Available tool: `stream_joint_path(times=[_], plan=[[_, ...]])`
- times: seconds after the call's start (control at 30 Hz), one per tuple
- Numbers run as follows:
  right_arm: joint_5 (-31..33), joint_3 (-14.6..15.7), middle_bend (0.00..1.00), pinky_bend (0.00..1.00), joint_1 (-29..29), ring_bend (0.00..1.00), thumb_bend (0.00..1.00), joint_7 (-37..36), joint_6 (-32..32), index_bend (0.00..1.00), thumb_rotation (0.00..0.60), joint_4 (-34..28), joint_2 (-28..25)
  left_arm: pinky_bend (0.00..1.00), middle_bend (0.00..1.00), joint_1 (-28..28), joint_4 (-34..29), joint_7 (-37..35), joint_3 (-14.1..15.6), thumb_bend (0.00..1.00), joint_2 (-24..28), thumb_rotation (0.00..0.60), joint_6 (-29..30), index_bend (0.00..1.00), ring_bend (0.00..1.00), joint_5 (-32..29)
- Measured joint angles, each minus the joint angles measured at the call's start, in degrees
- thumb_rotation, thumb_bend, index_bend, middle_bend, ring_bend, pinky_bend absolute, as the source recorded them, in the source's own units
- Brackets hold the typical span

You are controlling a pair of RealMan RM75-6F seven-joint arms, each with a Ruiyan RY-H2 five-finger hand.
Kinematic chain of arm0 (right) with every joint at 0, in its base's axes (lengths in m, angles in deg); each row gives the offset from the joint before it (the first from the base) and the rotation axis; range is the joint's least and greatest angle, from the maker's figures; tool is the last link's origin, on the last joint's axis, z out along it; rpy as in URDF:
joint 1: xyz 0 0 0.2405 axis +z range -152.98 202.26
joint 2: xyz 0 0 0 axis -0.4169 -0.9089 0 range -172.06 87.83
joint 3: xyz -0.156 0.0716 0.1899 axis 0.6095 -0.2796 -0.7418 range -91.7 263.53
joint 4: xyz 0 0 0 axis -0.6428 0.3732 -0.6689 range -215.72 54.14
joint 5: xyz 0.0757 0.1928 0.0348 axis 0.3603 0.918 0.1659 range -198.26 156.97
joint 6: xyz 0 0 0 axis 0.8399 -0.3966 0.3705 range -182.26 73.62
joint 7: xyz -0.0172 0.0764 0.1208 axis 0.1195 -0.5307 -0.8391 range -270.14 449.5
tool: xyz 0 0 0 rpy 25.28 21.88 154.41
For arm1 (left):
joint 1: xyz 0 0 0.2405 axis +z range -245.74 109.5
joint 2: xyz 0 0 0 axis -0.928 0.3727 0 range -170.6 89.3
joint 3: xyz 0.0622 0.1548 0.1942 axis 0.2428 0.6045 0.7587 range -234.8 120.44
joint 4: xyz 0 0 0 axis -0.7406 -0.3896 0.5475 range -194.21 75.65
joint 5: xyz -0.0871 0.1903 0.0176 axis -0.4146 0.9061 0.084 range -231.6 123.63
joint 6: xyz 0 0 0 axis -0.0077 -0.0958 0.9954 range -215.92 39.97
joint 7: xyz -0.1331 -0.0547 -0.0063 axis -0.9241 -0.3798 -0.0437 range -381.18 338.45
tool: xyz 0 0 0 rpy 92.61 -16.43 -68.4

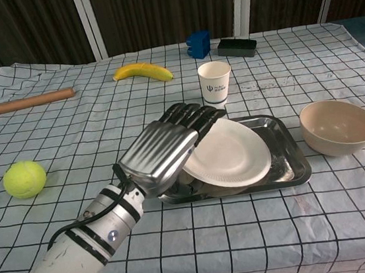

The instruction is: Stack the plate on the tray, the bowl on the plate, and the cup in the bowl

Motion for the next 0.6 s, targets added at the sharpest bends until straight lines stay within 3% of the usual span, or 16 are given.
stream_joint_path(times=[0.3, 0.6], plan=[[0.2, 0.0, 0.00, 0.00, -0.4, 0.00, 0.18, -0.6, -0.3, 0.00, 0.600, 0.1, -0.3, 0.00, 0.00, 0.6, -7.1, 3.8, -0.3, 0.27, 2.8, 0.600, -1.8, 0.00, 0.00, -2.0], [-0.4, 0.1, 0.00, 0.00, -0.3, 0.00, 0.18, 0.2, -0.2, 0.00, 0.600, -0.6, -0.3, 0.00, 0.00, 2.6, -17.7, 14.3, 0.6, 0.26, 7.8, 0.600, -3.5, 0.00, 0.00, -4.7]])
